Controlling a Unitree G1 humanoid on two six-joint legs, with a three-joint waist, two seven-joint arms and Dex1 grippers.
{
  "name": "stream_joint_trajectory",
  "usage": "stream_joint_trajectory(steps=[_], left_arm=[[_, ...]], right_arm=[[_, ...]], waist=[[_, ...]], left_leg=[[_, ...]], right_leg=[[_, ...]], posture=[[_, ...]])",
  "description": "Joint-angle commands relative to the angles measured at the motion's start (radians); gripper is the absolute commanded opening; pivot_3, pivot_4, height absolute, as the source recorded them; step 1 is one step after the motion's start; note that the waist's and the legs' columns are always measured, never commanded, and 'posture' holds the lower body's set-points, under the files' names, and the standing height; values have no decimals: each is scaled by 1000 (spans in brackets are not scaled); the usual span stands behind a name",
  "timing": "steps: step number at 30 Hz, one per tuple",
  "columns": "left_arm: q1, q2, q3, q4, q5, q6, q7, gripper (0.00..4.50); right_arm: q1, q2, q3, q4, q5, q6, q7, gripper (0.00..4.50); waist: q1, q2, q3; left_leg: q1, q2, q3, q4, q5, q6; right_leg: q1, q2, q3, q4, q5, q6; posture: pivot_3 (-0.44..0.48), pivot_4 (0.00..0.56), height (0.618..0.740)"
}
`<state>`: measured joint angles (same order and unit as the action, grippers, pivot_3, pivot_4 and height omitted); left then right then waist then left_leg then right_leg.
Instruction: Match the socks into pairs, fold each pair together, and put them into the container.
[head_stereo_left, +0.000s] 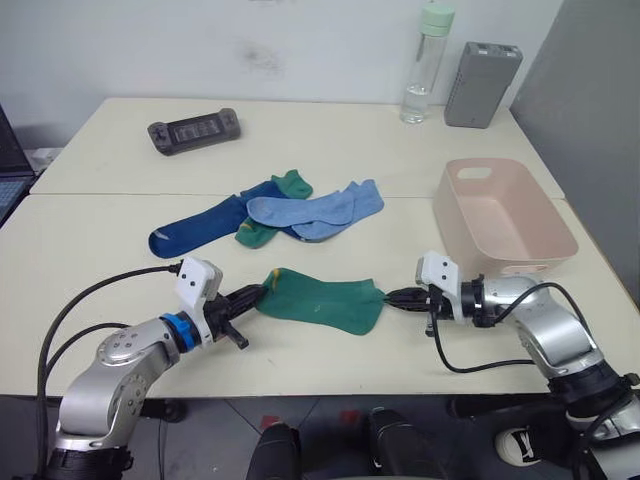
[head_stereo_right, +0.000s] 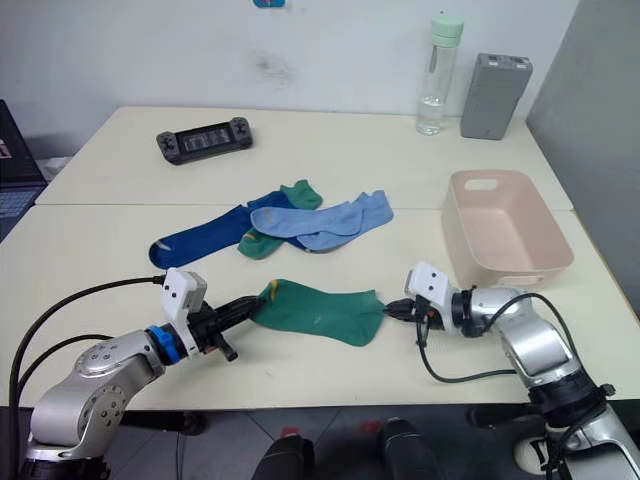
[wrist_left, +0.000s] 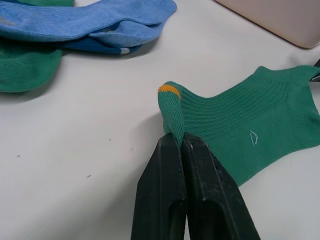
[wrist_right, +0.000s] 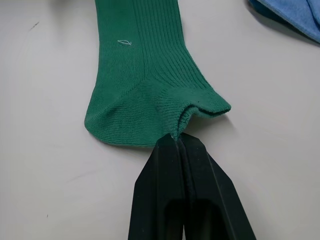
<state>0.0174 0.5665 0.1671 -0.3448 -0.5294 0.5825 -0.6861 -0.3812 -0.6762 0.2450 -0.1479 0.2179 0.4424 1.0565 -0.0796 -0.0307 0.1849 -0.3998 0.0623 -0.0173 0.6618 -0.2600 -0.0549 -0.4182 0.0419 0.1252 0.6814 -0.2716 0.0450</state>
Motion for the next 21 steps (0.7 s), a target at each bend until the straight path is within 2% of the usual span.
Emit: stream_joint_trajectory(steps=[1, 7, 16, 18, 21], left_arm=[[7, -32, -44, -46, 12, 5, 40, 30], [19, -129, -82, -77, 11, 31, 143, 30], [62, -127, -105, -88, 42, 44, 176, 30], [61, -119, -103, -80, 50, 32, 168, 0], [56, -108, -80, -67, 51, 7, 153, 661]], right_arm=[[-29, -35, -40, 24, 6, -29, 33, 0], [-46, -62, -72, 82, 15, -31, 50, 0], [-48, -62, -55, 129, 2, -33, 70, 0], [-58, -38, -67, 138, 4, -39, 43, 421], [-69, -28, -84, 140, 1, -71, 26, 1275]], waist=[[0, 0, 0], [1, 0, 0], [0, 0, 0], [0, 0, 0], [-1, 0, 0]], left_leg=[[0, 0, 0, 0, 0, 0], [0, 0, 0, 0, 0, 0], [0, 0, 0, 0, 0, 0], [0, 0, 0, 0, 0, 0], [0, 0, 0, 0, 0, 0]], right_leg=[[0, 0, 0, 0, 0, 0], [0, 0, 0, 0, 0, 0], [0, 0, 0, 0, 0, 0], [0, 0, 0, 0, 0, 0], [0, 0, 0, 0, 0, 0]], posture=[[0, 150, 740], [0, 150, 740], [0, 150, 740], [0, 150, 740], [0, 150, 740]])
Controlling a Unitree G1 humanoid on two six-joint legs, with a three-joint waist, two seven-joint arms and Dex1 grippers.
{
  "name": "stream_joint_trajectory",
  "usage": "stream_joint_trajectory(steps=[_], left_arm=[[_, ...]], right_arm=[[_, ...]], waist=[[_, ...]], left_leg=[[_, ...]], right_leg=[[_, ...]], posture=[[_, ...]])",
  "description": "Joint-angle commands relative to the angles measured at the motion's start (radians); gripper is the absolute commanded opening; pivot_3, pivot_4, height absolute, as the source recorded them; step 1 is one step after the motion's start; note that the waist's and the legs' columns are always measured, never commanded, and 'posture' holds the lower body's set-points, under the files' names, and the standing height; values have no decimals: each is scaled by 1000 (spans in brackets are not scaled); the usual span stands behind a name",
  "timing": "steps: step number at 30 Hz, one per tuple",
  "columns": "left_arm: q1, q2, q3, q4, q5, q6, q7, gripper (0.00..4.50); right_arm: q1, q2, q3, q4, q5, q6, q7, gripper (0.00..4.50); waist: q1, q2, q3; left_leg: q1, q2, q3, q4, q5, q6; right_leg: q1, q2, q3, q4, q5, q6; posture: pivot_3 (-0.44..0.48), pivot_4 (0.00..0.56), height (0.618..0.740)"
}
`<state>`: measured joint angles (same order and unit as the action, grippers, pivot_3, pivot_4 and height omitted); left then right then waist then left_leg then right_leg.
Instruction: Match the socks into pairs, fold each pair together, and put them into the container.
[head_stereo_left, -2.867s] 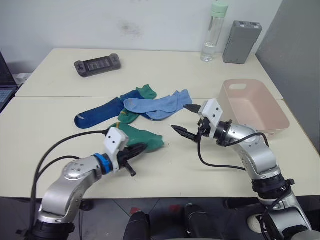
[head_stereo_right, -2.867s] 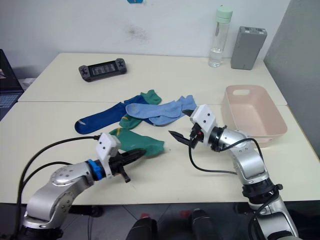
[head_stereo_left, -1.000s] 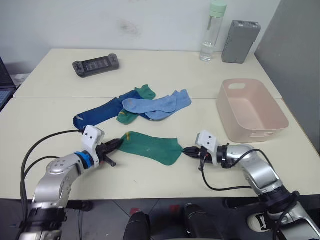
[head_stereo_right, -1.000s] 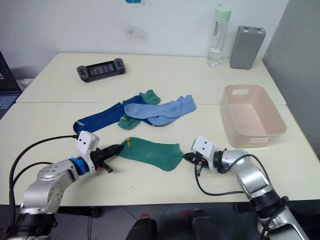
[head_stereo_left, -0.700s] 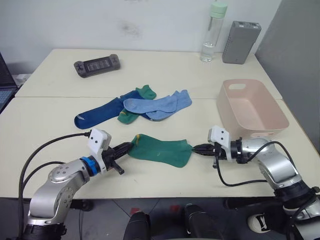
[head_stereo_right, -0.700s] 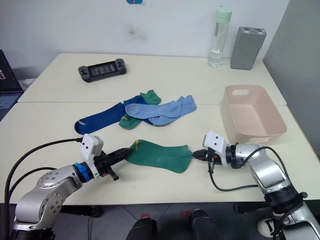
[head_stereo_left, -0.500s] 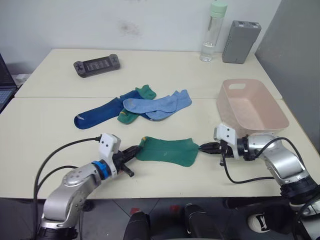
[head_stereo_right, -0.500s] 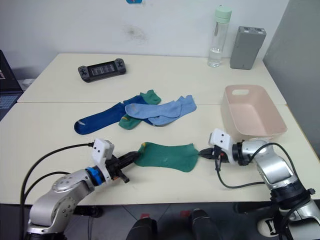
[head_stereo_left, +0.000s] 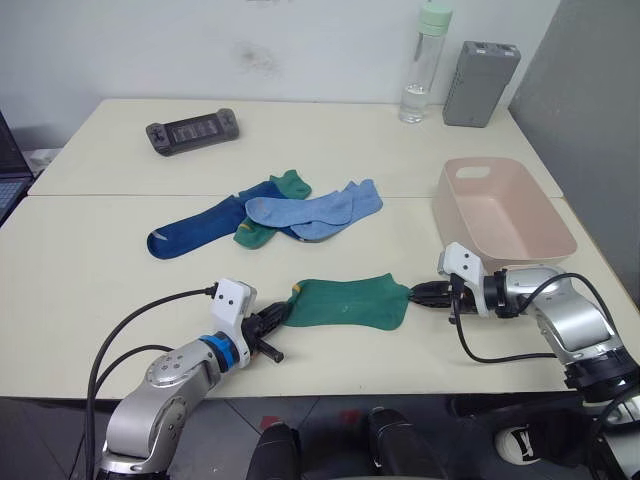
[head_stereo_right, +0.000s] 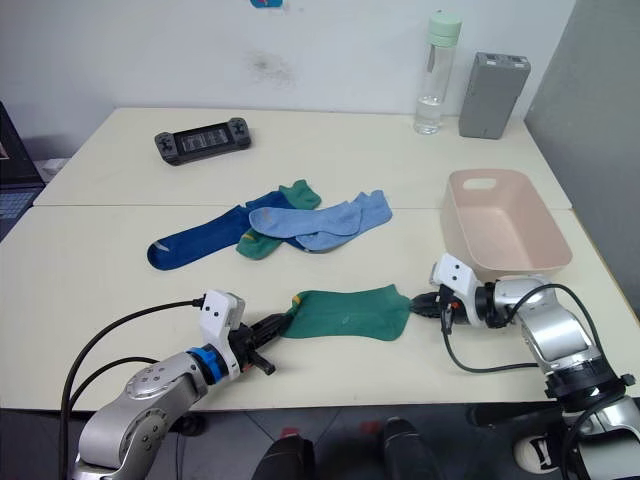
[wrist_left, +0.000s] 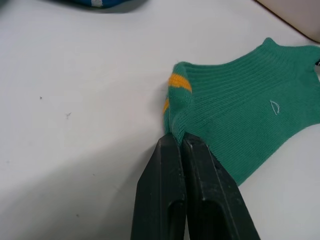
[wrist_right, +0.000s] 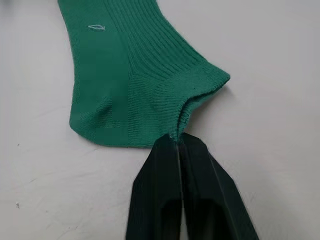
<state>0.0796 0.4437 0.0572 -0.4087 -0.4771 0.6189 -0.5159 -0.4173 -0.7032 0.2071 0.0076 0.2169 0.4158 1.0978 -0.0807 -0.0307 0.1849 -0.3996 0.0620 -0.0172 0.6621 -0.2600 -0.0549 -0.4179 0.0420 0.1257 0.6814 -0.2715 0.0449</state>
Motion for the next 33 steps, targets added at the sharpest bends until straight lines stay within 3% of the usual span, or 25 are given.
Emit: stream_joint_trajectory(steps=[1, 4, 6, 10, 13, 19, 28, 33], left_arm=[[-8, 20, 45, -3, -7, -35, -22, 1027], [-25, 67, 96, 10, -4, -68, -59, 1912], [-41, 108, 119, 20, -15, -89, -108, 2508], [-101, 179, 78, 26, 15, -167, -217, 2508], [-153, 195, 1, 72, 83, -248, -271, 1919], [-226, 167, -131, 213, 217, -346, -283, 105], [-198, 183, -141, 318, 266, -355, -297, 28], [-177, 176, -73, 301, 208, -344, -299, 28]], right_arm=[[-36, -3, -53, -20, -1, -59, -22, 1654], [-41, 4, -89, -74, 32, -95, -30, 2652], [-34, 10, -95, -139, 69, -83, -14, 2658], [-36, 70, -51, -214, 63, -70, -56, 2658], [-44, 136, -10, -181, 5, -74, -125, 2100], [-16, 179, 84, -104, -113, -125, -179, 108], [63, 128, 32, 1, -136, -209, -179, 26], [87, 98, -14, -9, -104, -219, -157, 26]], waist=[[0, 0, 0], [0, 0, 0], [1, 0, 0], [0, 0, 0], [0, 0, 0], [1, 0, 0], [4, 1, 0], [3, 1, -1]], left_leg=[[0, 0, 0, 0, 0, 0], [0, 0, 0, 0, 0, 0], [0, 0, 0, 0, 0, 0], [0, 0, 0, 0, 0, 0], [0, 0, 0, 0, 0, 0], [-1, 0, 1, 0, 0, 0], [0, 0, 1, 0, 0, 0], [2, 0, 0, 0, 0, 0]], right_leg=[[0, 0, 0, 0, 0, 0], [0, 0, 0, 0, 0, 0], [0, 0, 0, 0, 0, 0], [0, 0, 0, 0, 0, 0], [0, 0, 0, 0, 0, 0], [-1, 0, 0, 0, 2, -3], [0, 0, 0, 0, 2, -3], [2, 0, 0, 0, 0, 0]], posture=[[0, 150, 740], [0, 150, 740], [0, 150, 740], [0, 150, 740], [0, 150, 740], [0, 150, 740], [0, 150, 740], [0, 150, 740]])
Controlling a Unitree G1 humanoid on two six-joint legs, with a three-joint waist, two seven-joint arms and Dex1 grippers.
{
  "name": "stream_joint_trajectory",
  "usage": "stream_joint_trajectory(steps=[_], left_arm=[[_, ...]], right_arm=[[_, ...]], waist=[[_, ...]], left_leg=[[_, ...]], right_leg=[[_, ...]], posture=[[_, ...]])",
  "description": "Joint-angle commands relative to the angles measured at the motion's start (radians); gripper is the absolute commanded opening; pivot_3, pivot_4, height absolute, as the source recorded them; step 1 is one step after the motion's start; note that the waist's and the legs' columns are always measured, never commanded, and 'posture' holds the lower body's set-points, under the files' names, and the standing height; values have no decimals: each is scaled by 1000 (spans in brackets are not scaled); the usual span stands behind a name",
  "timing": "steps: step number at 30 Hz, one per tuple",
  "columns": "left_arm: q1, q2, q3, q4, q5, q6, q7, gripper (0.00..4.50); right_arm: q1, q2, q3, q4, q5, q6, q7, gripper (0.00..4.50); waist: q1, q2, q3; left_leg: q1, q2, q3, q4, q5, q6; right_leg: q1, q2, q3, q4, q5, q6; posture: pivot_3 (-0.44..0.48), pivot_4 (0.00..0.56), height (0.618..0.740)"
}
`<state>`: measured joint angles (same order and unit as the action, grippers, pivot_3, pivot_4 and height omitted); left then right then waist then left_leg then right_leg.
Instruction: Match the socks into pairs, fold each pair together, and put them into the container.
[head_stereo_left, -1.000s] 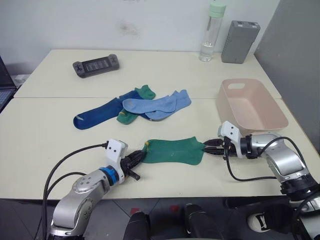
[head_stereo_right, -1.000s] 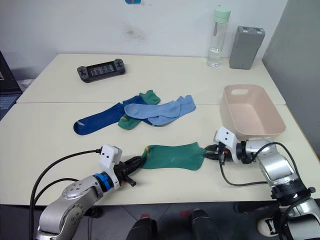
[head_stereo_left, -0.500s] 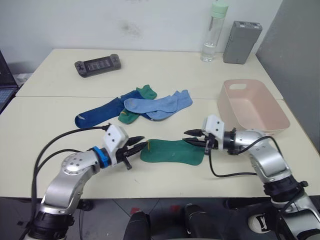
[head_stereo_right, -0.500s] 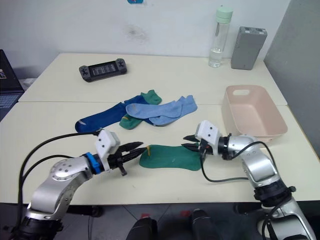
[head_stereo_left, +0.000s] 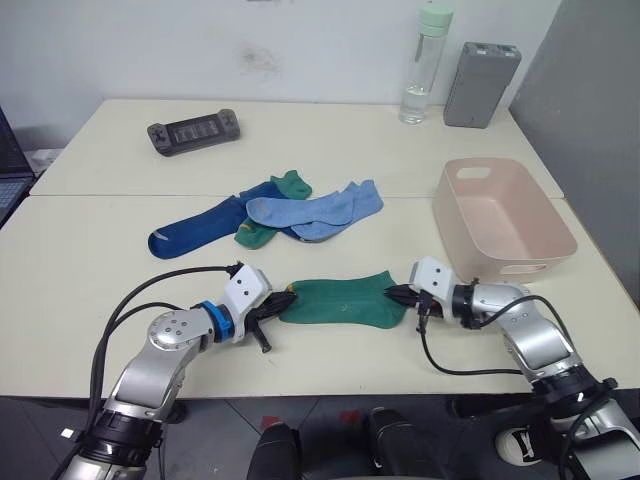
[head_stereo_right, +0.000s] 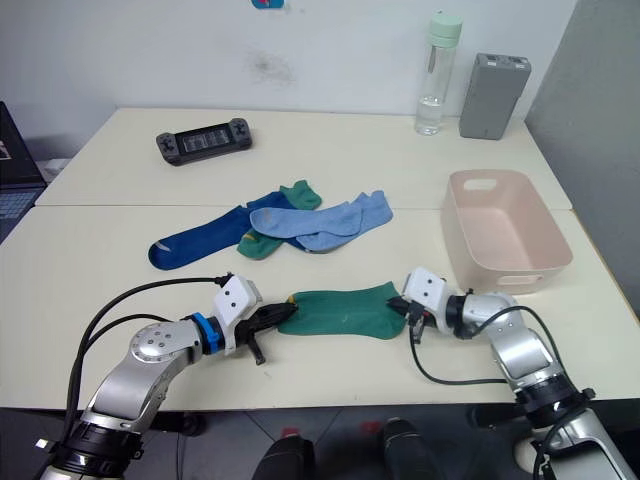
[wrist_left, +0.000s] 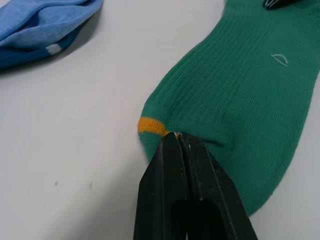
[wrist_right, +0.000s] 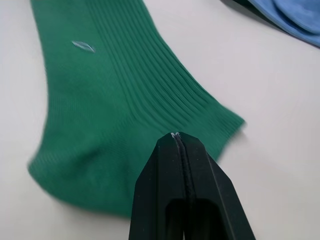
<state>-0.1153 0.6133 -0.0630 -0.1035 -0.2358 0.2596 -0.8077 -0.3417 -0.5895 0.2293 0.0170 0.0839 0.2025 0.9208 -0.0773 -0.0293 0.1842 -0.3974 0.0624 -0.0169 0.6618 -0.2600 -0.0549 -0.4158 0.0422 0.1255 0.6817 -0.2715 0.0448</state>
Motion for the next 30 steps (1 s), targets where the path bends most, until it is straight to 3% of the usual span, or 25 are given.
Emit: stream_joint_trajectory(steps=[1, 5, 10, 16, 23, 24, 30], left_arm=[[21, 0, 62, -21, -59, 20, -14, 28], [24, -7, 113, -90, -141, 25, -42, 28], [42, 23, 290, -155, -302, 130, -27, 28], [109, 81, 435, -75, -274, 99, -4, 1872], [127, 38, 405, -61, -207, 69, 75, 4133], [109, 25, 388, -48, -177, 58, 107, 4460], [-71, -100, 309, 33, -136, 70, 232, 4486]], right_arm=[[14, -19, -45, -33, 45, -1, 29, 26], [13, -13, -75, -122, 135, 31, 73, 26], [-25, -13, -152, -215, 217, 152, 24, 26], [-102, -6, -171, -242, 197, 191, -49, 2010], [-122, 13, -138, -236, 168, 162, -66, 4463], [-124, 17, -128, -242, 170, 164, -59, 4500], [-170, 60, -86, -246, 174, 167, -52, 4500]], waist=[[-1, 0, 0], [-2, 0, 0], [-3, 0, 0], [-6, 1, 0], [6, 0, 0], [6, 0, 0], [20, 0, 0]], left_leg=[[0, 0, 0, 0, 0, 0], [-1, 0, 0, 0, 0, 0], [-1, 0, -1, 0, 0, 0], [0, 0, -1, 0, 0, 0], [-2, 0, -1, 0, 0, 0], [-2, 0, -1, 0, 0, 0], [-2, 0, -1, 1, 0, 0]], right_leg=[[0, 0, 0, 0, 0, 0], [0, 0, 0, 0, 0, 0], [0, 0, -1, 0, 0, 0], [0, 0, -1, 0, 0, 0], [-1, 0, -1, -1, 0, 0], [-1, 0, -1, -1, 0, 0], [-1, 0, -1, 0, 0, 0]], posture=[[0, 150, 740], [0, 150, 740], [0, 150, 740], [0, 150, 740], [0, 150, 740], [0, 150, 740], [0, 150, 740]])
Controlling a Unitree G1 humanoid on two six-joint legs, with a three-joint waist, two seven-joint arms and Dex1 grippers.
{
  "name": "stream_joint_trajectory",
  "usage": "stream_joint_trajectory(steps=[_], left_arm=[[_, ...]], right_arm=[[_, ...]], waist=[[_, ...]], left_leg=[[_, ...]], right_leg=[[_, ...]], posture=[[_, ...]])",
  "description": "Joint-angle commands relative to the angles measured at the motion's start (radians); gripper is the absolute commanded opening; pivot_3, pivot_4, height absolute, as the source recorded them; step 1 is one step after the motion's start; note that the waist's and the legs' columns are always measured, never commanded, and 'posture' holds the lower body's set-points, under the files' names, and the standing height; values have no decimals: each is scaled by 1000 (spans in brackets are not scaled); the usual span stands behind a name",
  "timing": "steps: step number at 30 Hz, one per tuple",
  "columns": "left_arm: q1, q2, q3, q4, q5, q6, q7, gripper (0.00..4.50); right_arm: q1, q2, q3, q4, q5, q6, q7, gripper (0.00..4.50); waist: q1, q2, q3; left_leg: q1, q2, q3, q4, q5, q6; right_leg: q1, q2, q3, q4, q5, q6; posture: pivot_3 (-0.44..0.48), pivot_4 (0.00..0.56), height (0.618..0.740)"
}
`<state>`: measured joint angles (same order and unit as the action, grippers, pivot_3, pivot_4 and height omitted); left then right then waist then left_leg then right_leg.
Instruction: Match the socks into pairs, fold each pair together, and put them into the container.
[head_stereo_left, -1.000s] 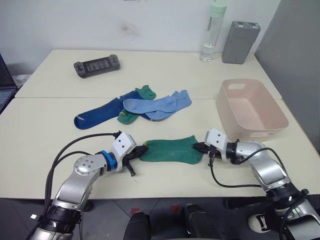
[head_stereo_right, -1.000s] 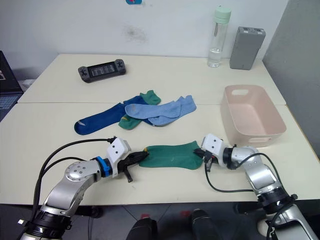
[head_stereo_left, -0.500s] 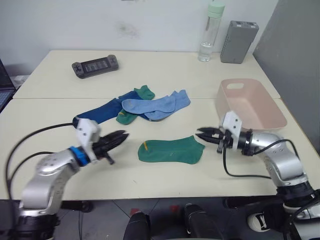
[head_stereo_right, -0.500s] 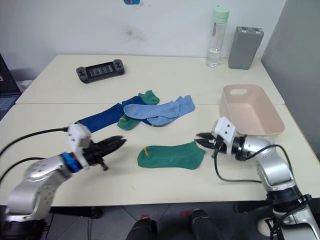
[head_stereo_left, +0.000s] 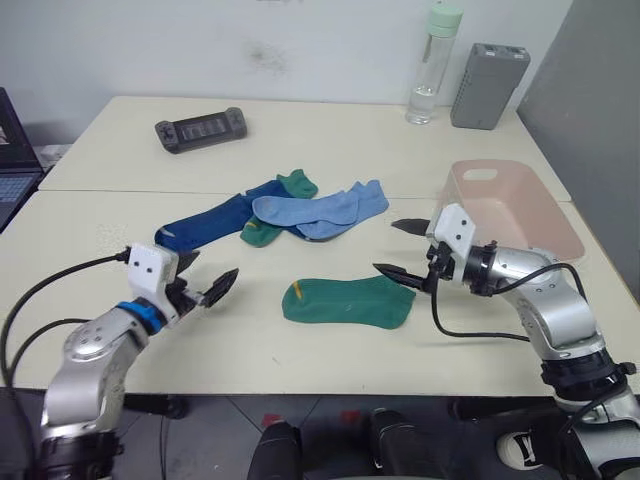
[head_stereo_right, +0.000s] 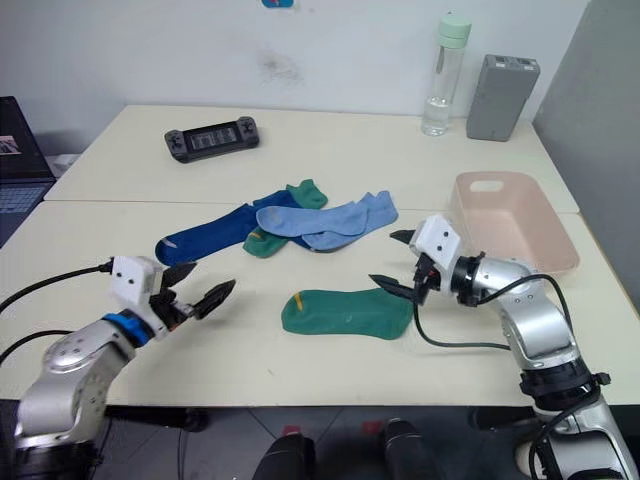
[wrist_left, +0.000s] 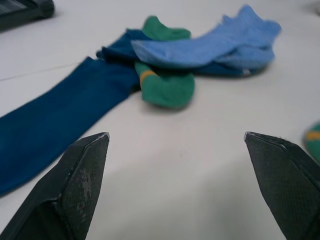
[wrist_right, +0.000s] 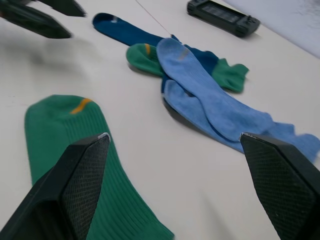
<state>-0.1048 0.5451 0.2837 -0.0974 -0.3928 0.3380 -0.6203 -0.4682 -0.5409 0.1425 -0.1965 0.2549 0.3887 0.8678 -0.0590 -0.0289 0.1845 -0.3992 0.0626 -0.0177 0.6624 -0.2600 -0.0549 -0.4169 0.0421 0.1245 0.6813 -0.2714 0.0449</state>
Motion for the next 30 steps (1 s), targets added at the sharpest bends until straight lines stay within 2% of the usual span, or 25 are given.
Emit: stream_joint_trajectory(steps=[1, 8, 11, 15, 26, 30], left_arm=[[-115, -47, -54, 60, 38, -9, 63, 4486], [-312, -115, -109, 372, 139, -98, 138, 4486], [-365, -130, -116, 462, 147, -139, 126, 4486], [-398, -136, -120, 525, 145, -174, 93, 3597], [-378, -147, -122, 484, 127, -165, 60, 20], [-322, -124, -109, 363, 95, -96, 39, 20]], right_arm=[[-48, 13, 8, -27, 0, -23, 6, 4500], [-77, 37, 36, -41, 10, -5, 4, 4500], [-81, 45, 37, -46, 9, 6, -4, 4500], [-71, 45, 34, -66, 19, 35, -7, 4500], [-87, 53, 24, -62, 29, 52, -10, 4500], [-91, 58, 23, -58, 31, 50, -7, 4500]], waist=[[2, 0, 0], [2, 0, 0], [3, 0, 0], [4, 0, 0], [3, 0, 0], [1, 0, 0]], left_leg=[[0, 0, 0, 0, 0, 0], [-1, 0, -1, 0, 0, 0], [-1, 0, -1, 0, 0, 0], [-2, 0, -1, 0, 0, 0], [-2, 0, -2, 0, 0, 0], [-2, 0, -2, 0, 0, 0]], right_leg=[[0, 0, 0, 0, 0, 0], [-1, 0, -1, 0, 3, -5], [-1, 0, -1, 0, 3, -5], [-1, 0, -1, 0, 3, -5], [-1, 0, -1, 0, 3, -5], [-1, 0, -1, 0, 3, -5]], posture=[[0, 150, 740], [0, 150, 740], [0, 150, 740], [0, 150, 740], [0, 150, 740], [0, 150, 740]])
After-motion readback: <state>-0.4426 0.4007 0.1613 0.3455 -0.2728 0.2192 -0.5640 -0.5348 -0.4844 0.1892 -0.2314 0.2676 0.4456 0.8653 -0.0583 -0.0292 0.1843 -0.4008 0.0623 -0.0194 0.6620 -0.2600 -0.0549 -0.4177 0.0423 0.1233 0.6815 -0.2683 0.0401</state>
